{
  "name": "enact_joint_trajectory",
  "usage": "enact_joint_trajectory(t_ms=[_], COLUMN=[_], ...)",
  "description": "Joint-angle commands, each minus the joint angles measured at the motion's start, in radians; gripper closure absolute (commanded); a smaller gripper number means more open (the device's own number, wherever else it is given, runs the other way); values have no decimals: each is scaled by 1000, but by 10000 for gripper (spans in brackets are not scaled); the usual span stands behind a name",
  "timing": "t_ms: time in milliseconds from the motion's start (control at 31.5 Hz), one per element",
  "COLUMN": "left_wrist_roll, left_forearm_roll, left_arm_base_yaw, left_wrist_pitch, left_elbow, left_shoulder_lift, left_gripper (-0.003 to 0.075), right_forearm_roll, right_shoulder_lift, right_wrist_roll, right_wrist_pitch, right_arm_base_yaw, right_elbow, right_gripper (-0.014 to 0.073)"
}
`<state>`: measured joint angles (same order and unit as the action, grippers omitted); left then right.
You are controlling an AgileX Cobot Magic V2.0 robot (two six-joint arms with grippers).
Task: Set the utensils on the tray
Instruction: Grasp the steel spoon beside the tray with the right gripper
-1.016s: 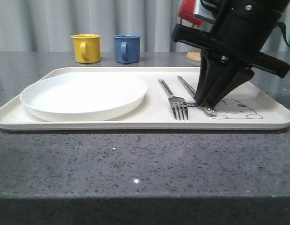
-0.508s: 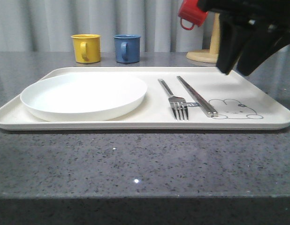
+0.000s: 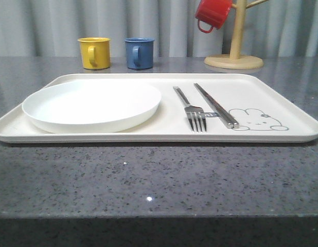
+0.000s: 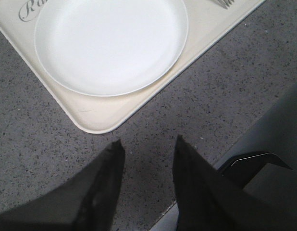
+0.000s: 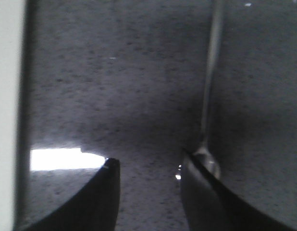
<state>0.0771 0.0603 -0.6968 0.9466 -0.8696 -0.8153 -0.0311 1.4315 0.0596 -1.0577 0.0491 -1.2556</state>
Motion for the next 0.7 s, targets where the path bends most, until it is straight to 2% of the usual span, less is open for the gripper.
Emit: enact_joint_trajectory(t_ms=[0,222,667], left_wrist_roll=[-8,-8,-8], left_forearm_roll=[0,0,0], left_arm_base_yaw=[-7,-7,-7], left_wrist_pitch=[-57,-57,-57], left_elbow=[-24,-24,-24], left_shoulder_lift=[1,1,1], left_gripper=[470,470,470], right_forearm_roll=[-14,-14,-12], right_shoulder_lift=[-23,23,140], right_wrist_roll=[-31,-33,-33], right_wrist_pitch=[37,55,129], right_arm_base_yaw=[70,113,113], right_elbow=[-30,-30,-30], right_gripper=[256,256,256])
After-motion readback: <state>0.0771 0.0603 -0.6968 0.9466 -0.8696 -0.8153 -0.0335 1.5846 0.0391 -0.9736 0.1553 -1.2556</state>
